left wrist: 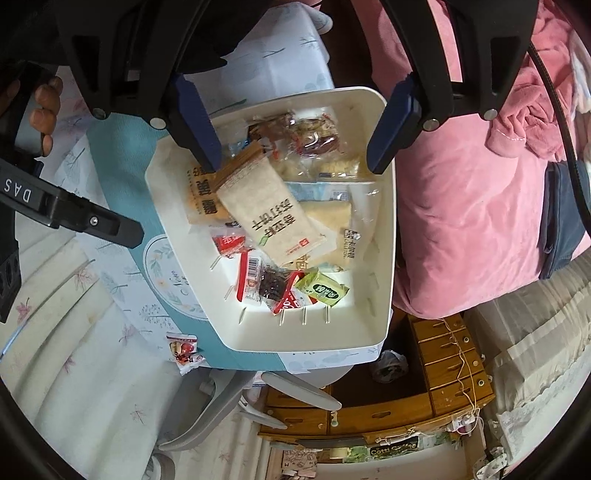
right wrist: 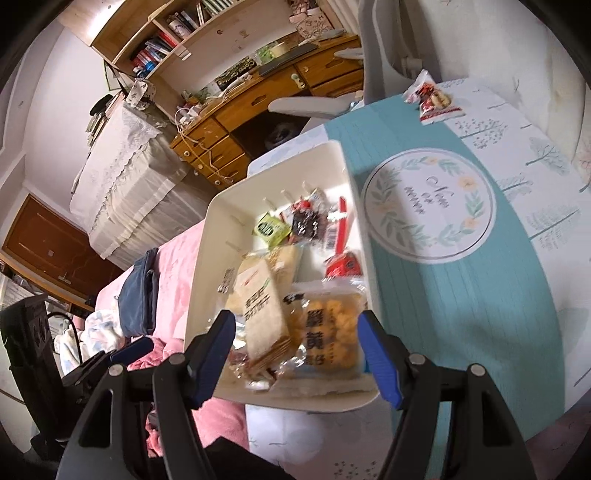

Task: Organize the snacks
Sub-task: 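Move the right gripper to the red-white bread bag on the table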

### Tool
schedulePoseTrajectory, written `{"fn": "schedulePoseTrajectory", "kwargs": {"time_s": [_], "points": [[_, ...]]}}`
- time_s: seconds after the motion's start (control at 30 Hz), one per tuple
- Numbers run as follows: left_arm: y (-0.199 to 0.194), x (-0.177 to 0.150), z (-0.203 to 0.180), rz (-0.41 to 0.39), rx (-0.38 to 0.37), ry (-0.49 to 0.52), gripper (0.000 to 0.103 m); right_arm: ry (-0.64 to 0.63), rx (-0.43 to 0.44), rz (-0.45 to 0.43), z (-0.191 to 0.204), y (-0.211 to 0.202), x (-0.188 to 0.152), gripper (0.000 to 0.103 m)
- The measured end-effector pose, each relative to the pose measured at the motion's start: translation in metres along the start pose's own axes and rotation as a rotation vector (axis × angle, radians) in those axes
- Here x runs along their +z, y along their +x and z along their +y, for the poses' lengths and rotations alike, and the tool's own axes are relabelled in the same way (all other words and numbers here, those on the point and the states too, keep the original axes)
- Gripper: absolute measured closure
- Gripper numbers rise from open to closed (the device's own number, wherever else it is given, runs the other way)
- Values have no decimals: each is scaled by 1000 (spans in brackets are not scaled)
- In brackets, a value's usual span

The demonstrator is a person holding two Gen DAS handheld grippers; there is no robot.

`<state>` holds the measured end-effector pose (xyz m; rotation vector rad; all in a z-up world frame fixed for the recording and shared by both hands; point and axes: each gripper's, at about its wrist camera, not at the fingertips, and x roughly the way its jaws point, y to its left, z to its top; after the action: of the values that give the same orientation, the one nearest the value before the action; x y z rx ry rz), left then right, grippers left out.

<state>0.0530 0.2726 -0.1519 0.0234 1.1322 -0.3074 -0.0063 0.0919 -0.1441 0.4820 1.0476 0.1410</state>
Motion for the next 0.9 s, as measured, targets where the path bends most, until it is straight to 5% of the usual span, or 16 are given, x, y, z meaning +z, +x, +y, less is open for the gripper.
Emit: {"fn": "schedulePoseTrajectory", "kwargs": {"time_s": [0.43, 0.9], "points": [[22, 38, -60, 40, 98, -81, 23, -52, -69, -37, -52, -30, 58, 30], [47, 70, -131, 49, 164, -324, 22, -116, -17, 7, -136, -22, 166, 21]]}}
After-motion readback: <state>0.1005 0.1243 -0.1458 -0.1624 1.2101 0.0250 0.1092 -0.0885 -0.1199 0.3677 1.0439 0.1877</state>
